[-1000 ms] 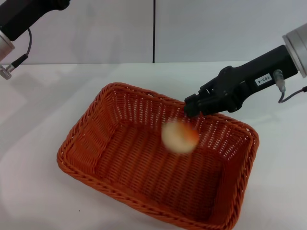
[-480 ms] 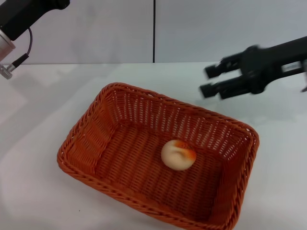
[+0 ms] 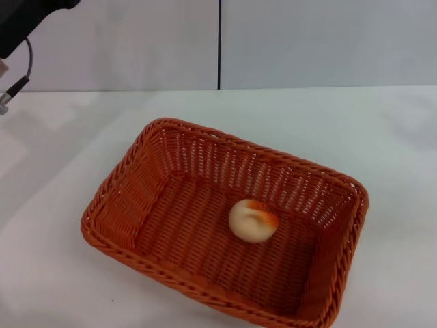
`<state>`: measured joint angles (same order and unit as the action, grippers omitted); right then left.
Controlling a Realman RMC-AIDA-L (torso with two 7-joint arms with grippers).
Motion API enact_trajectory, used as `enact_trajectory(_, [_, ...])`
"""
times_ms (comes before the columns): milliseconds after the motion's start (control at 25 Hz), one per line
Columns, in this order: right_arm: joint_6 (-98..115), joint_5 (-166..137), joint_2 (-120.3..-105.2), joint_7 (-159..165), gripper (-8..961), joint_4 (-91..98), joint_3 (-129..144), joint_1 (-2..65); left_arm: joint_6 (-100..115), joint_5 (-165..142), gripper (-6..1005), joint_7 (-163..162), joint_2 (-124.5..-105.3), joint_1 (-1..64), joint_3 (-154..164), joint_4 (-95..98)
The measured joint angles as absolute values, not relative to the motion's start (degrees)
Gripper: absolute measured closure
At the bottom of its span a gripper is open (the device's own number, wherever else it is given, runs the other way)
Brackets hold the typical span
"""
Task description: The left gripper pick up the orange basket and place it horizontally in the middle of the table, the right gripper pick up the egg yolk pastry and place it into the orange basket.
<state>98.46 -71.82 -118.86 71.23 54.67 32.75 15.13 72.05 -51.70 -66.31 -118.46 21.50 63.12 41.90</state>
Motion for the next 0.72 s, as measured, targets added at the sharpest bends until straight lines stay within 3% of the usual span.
enact_trajectory(280, [101.2, -46.6, -118.79, 46.8, 317, 28.5, 22.1, 11.6, 75.9, -45.5, 321, -59.6, -118.46, 21.3, 63.1, 36.6])
enact_trajectory(720, [99.9, -44.1, -118.77, 33.2, 317, 17.1, 14.4, 13.0, 82.9, -32.9, 320, -44.3, -118.59, 21.5, 63.2, 25.5])
